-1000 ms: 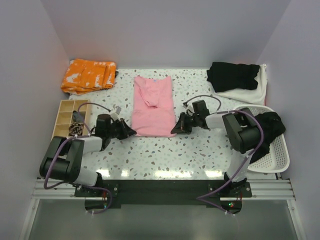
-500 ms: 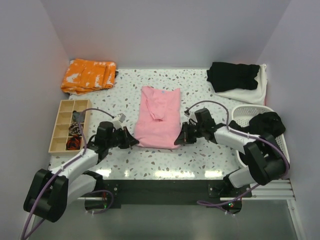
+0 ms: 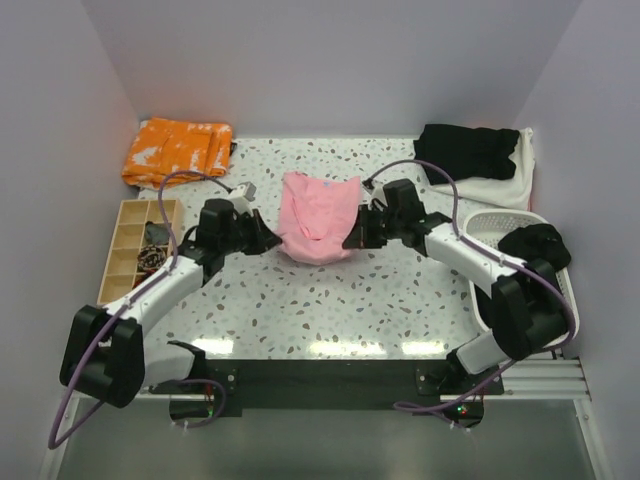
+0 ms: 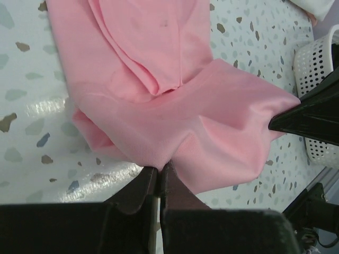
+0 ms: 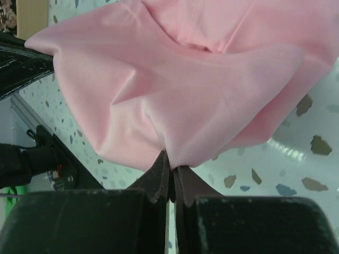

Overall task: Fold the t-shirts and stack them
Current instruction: Fold the long partially folded tshirt into a neat square

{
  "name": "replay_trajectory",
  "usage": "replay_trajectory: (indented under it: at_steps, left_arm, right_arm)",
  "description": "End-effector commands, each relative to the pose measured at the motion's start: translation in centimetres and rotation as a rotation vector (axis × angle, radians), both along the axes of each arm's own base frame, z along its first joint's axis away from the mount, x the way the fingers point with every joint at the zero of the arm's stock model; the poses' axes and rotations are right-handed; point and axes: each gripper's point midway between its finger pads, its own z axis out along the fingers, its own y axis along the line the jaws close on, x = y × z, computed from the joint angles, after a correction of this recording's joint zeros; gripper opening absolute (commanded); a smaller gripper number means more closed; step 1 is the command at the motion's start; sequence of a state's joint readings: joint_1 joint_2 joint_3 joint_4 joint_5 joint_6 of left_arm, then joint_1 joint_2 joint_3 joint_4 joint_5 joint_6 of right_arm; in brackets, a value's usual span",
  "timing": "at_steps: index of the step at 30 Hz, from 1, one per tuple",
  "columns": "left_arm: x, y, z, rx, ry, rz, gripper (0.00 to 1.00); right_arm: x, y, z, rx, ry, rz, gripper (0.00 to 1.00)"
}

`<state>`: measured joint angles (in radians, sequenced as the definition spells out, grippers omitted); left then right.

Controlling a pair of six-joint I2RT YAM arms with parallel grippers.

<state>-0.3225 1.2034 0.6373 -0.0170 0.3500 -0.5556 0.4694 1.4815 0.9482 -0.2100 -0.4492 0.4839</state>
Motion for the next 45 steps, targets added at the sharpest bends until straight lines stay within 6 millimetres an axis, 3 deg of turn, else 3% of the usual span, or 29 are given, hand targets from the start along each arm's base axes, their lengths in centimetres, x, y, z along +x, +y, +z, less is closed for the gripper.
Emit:
replay_trajectory:
  at_steps: [1, 4, 5, 6, 7, 9, 11, 12, 14, 15, 17, 18, 19, 21, 22, 24, 25, 27, 28, 29, 31, 32, 33, 35, 36, 41, 42, 43, 45]
  left_arm:
    - [4.3, -0.8, 2.8, 0.033, -0.098, -0.005, 0.02]
    - [6.7, -1.2, 2.7, 0.042, -0.098, -0.013, 0.03]
    - [7.4, -1.2, 2.5, 0.045, -0.094, -0.015, 0.03]
    - [8.1, -1.5, 1.3, 0.047, -0.059, -0.026, 0.03]
    - [9.5, -1.6, 2.1, 0.035, -0.081, -0.024, 0.03]
    - [10.8, -1.9, 0.8, 0.025, -0.050, -0.041, 0.02]
    - [12.9, -1.8, 1.6, 0.005, -0.073, -0.038, 0.02]
    - [13.6, -1.5, 0.5, 0.003, -0.046, -0.039, 0.02]
    - [15.7, -1.5, 1.6, -0.008, -0.077, -0.038, 0.02]
    - [16.3, -1.6, 0.4, -0.011, -0.049, -0.046, 0.02]
    - [18.7, -1.2, 1.7, -0.026, -0.085, -0.038, 0.02]
    - [19.5, -0.9, 0.4, -0.026, -0.060, -0.036, 0.02]
    - [20.9, -0.9, 1.6, -0.034, -0.092, -0.035, 0.02]
    - [22.4, -0.5, 0.1, -0.041, -0.063, -0.034, 0.02]
    - [23.8, -0.6, 1.3, -0.053, -0.095, -0.038, 0.02]
    - [25.9, -0.5, 0.9, -0.084, -0.093, -0.054, 0.03]
    - [26.5, -0.5, 0.7, -0.096, -0.093, -0.061, 0.04]
    - [28.2, -0.6, 0.0, -0.132, -0.090, -0.072, 0.02]
    - [28.8, -0.7, -0.1, -0.147, -0.097, -0.079, 0.01]
    - [29.5, -0.8, -0.2, -0.161, -0.100, -0.082, 0.00]
    - [31.4, -1.1, 0.1, -0.179, -0.139, -0.100, 0.00]
    - [32.0, -1.4, -1.4, -0.187, -0.125, -0.113, 0.00]
    - [33.5, -1.7, 1.1, -0.194, -0.191, -0.125, 0.00]
    - [34.5, -2.1, -0.1, -0.205, -0.196, -0.150, 0.00]
    - [35.4, -2.3, 1.7, -0.218, -0.254, -0.164, 0.00]
    - [36.1, -3.4, 2.4, -0.319, -0.356, -0.212, 0.02]
    - [36.1, -3.5, 2.3, -0.331, -0.366, -0.215, 0.06]
    - [36.1, -3.7, 2.5, -0.356, -0.368, -0.219, 0.37]
    - [36.0, -4.0, 2.8, -0.382, -0.420, -0.243, 1.00]
  right_arm:
    - [3.5, -0.3, 0.6, -0.064, -0.047, -0.021, 0.00]
    - [5.8, -0.6, 1.4, -0.060, -0.059, -0.045, 0.00]
    - [6.7, -0.9, 0.5, -0.067, -0.039, -0.060, 0.00]
    - [7.8, -0.8, 1.3, -0.065, -0.055, -0.065, 0.00]
    - [8.4, -0.8, 1.2, -0.068, -0.052, -0.065, 0.00]
    - [10.3, -0.8, 1.1, -0.071, -0.051, -0.074, 0.00]
    - [12.3, -0.6, 0.9, -0.057, -0.045, -0.085, 0.00]
    - [13.0, -0.4, 1.0, -0.050, -0.046, -0.080, 0.00]
    - [15.0, -0.2, 1.9, -0.024, -0.051, -0.088, 0.00]
    - [15.7, 0.0, 0.8, -0.024, -0.027, -0.084, 0.00]
    - [17.6, 0.2, 1.6, 0.000, -0.039, -0.092, 0.00]
    - [18.3, 0.2, 0.3, -0.003, -0.020, -0.093, 0.00]
    - [18.9, 0.1, 0.2, -0.002, -0.016, -0.096, 0.00]
    - [20.9, 0.0, 1.1, 0.018, -0.036, -0.111, 0.00]
    - [21.5, 0.1, -0.2, 0.021, -0.013, -0.114, 0.00]
    - [23.5, 0.0, 0.7, 0.053, -0.027, -0.124, 0.00]
    - [24.2, -0.1, -1.2, 0.046, 0.003, -0.132, 0.00]
    - [26.2, -0.6, -0.4, 0.065, -0.025, -0.151, 0.00]
    - [26.9, -0.7, -1.8, 0.062, -0.012, -0.155, 0.00]
    - [28.2, -1.0, -0.7, 0.073, -0.053, -0.168, 0.00]
    - [29.8, -1.8, -0.9, 0.077, -0.083, -0.191, 0.01]
    - [30.9, -1.9, -1.0, 0.079, -0.106, -0.203, 0.01]
    - [31.5, -2.1, -1.0, 0.081, -0.118, -0.214, 0.02]
    - [32.9, -2.9, -1.3, 0.085, -0.143, -0.239, 0.02]
    - [33.3, -3.1, -1.2, 0.087, -0.157, -0.244, 0.02]
    - [35.3, -4.4, -1.4, 0.055, -0.259, -0.296, 0.04]
    - [35.6, -4.6, -1.3, 0.050, -0.280, -0.307, 0.09]
    - [35.7, -4.9, -2.1, 0.035, -0.288, -0.312, 0.18]
    - [36.9, -5.6, -1.2, 0.011, -0.370, -0.352, 0.50]
